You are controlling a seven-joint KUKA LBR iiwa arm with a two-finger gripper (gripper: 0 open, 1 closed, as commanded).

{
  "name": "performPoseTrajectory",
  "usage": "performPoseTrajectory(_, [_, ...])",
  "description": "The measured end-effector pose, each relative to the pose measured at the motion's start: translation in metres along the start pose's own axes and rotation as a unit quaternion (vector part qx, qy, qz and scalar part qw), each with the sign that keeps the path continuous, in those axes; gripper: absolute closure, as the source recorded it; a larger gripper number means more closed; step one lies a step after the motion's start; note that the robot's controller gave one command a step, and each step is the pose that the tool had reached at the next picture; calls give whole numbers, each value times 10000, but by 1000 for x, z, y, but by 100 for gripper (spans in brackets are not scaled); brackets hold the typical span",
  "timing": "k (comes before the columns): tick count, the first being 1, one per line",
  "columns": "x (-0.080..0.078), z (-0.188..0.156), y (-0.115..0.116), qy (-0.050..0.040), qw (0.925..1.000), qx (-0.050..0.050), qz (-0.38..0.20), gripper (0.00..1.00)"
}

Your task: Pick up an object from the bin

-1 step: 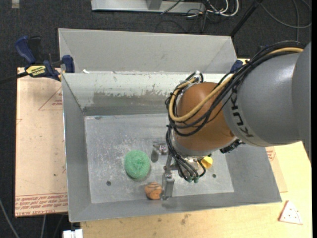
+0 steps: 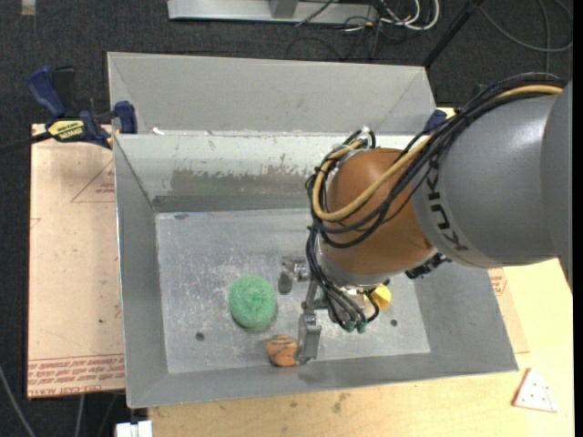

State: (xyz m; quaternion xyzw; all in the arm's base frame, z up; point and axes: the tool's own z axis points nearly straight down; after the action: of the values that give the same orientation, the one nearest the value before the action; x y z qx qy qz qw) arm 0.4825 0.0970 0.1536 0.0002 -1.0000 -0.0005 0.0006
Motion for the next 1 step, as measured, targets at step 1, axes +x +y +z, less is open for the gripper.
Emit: performPoseTrajectory(1, [-50, 55, 24, -57, 9997, -12, 242, 0])
